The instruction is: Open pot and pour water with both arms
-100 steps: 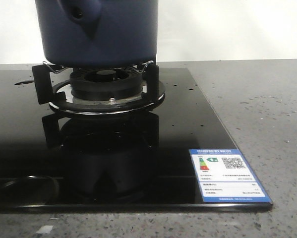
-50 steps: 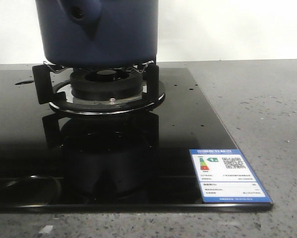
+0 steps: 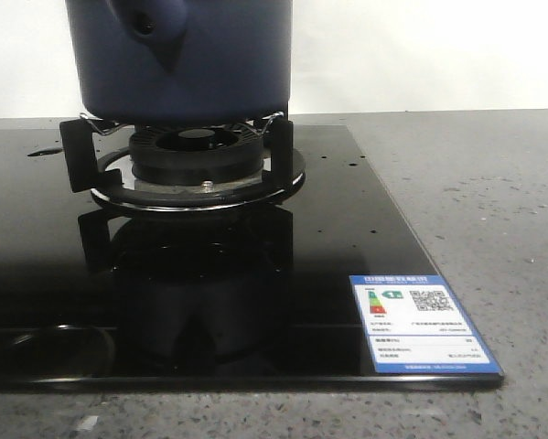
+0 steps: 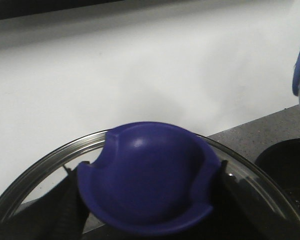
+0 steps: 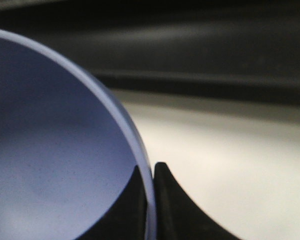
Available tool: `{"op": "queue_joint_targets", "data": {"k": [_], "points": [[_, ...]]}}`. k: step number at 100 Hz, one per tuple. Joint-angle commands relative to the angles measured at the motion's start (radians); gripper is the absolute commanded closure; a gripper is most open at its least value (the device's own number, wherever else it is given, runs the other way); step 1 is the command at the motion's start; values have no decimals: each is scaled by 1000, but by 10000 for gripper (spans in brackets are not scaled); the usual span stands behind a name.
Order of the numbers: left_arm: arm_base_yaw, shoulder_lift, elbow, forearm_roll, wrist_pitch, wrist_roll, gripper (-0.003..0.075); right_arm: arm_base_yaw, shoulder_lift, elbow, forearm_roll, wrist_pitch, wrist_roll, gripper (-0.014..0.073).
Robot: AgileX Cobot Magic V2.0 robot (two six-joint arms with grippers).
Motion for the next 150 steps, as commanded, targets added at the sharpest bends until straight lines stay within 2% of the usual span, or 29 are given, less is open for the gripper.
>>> {"op": "queue_joint_targets", "data": {"k": [1, 20, 141, 150], "points": [[3, -24, -33, -73, -35, -7, 391, 2, -54, -28, -23, -150, -4, 637], [3, -24, -33, -73, -35, -7, 391, 2, -54, -28, -49, -235, -4, 637], [-1, -24, -33, -98, -30, -7, 391, 2, -54, -28, -57, -251, -4, 637], [-1, -24, -33, -122, -23, -7, 391, 2, -64, -30, -57, -204, -4, 637]]}}
